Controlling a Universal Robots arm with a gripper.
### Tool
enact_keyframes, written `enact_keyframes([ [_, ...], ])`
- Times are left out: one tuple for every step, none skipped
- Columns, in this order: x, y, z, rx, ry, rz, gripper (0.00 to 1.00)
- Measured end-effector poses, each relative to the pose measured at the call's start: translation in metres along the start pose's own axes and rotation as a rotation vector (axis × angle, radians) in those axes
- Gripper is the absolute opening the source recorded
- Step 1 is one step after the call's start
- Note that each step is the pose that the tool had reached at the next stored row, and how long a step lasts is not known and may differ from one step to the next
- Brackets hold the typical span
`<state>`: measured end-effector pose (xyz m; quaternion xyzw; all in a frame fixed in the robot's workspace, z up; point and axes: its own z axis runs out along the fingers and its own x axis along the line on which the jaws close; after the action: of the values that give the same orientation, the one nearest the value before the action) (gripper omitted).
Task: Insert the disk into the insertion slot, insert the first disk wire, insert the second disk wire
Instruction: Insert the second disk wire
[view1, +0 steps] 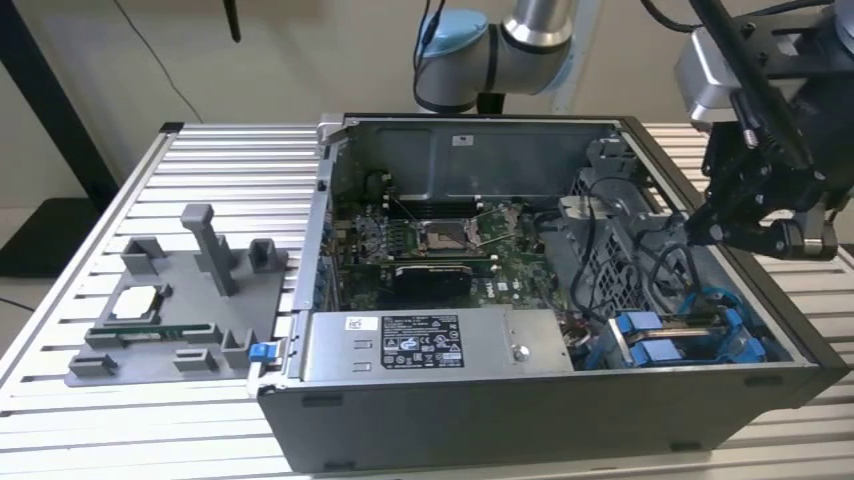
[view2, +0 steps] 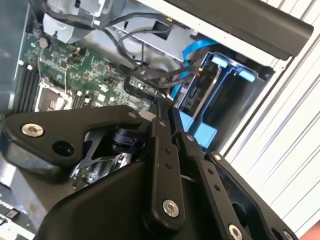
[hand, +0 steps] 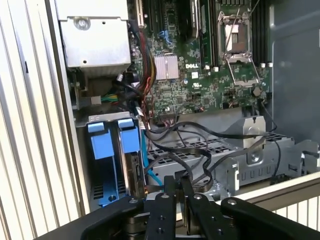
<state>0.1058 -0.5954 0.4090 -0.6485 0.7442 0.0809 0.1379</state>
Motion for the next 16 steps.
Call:
enact_keyframes([
  [-0.0006,0.0024,-0.0032,-0.0002,-0.0029,0.000,0.00],
  [-0.0012,0.0047,-0.0062,-0.0004,-0.0062,0.001,0.00],
  [-0.0019,0.0071,-0.0094,-0.0007,-0.0093,0.001,0.00],
  [-0.0025,0.0095,-0.0126,-0.0010,-0.0124,0.002,0.00],
  [-0.0030,0.0120,-0.0152,-0.0013,-0.0151,0.002,0.00],
  [-0.0030,0.0149,-0.0167,-0.0012,-0.0166,0.002,0.00],
  [-0.0027,0.0182,-0.0172,-0.0007,-0.0173,0.002,0.00],
  [-0.0023,0.0214,-0.0175,0.0000,-0.0174,0.002,0.00],
  [-0.0019,0.0241,-0.0178,0.0007,-0.0174,0.002,0.00],
  [-0.0016,0.0268,-0.0181,0.0013,-0.0175,0.001,0.00],
  [-0.0012,0.0291,-0.0183,0.0021,-0.0177,0.001,0.00],
  [-0.0009,0.0311,-0.0184,0.0032,-0.0179,0.001,0.00],
  [-0.0007,0.0325,-0.0183,0.0045,-0.0177,0.000,0.00],
  [-0.0005,0.0333,-0.0180,0.0058,-0.0149,0.000,0.00],
  [-0.0002,0.0339,-0.0176,0.0067,-0.0094,-0.001,0.00],
  [0.0000,0.0345,-0.0172,0.0075,-0.0041,-0.001,0.00],
])
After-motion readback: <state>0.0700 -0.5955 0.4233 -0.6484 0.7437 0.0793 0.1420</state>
